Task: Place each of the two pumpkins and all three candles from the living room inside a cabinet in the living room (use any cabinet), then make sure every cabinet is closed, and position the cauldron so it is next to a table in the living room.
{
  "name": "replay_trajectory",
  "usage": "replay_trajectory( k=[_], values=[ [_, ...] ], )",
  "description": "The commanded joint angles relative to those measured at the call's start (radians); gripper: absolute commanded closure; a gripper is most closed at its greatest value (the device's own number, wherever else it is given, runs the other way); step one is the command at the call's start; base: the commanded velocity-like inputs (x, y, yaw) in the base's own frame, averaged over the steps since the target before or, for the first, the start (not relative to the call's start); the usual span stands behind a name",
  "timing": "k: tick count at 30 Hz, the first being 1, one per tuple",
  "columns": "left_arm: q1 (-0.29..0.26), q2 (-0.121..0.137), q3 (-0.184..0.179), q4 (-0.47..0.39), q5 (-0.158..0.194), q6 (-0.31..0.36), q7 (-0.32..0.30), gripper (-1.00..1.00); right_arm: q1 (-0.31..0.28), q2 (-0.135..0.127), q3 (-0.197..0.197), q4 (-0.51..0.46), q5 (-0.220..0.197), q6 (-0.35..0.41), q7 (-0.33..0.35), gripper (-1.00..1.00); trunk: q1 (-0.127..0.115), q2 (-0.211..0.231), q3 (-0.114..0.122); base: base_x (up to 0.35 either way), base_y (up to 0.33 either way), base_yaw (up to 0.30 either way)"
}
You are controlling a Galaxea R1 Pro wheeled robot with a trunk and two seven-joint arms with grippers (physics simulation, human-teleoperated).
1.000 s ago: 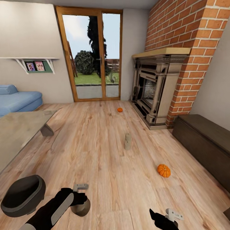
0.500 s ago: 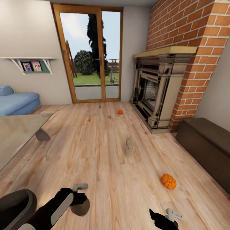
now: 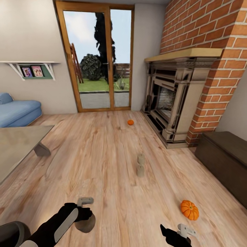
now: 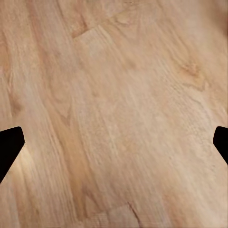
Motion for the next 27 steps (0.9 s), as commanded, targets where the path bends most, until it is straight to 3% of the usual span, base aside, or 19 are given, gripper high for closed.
replay_trajectory(
  k=[1, 13, 27],
  values=[
    [-0.001, 0.001, -0.005, -0.002, 0.010, 0.001, 0.009, 1.00, 0.000, 0.000, 0.000, -0.002, -0.008, 0.006, -0.002, -1.00, 0.000, 0.000, -0.001, 0.335, 0.136, 0.000],
    [-0.001, 0.001, -0.005, -0.002, 0.010, 0.001, 0.008, 1.00, 0.000, 0.000, 0.000, -0.002, -0.008, 0.004, -0.002, -1.00, 0.000, 0.000, -0.001, 0.327, 0.131, 0.000],
    [-0.001, -0.002, -0.006, -0.002, 0.008, -0.001, 0.008, 1.00, 0.000, 0.000, 0.000, 0.003, -0.008, 0.005, -0.002, -1.00, 0.000, 0.000, -0.001, 0.332, 0.012, 0.000]
  ],
)
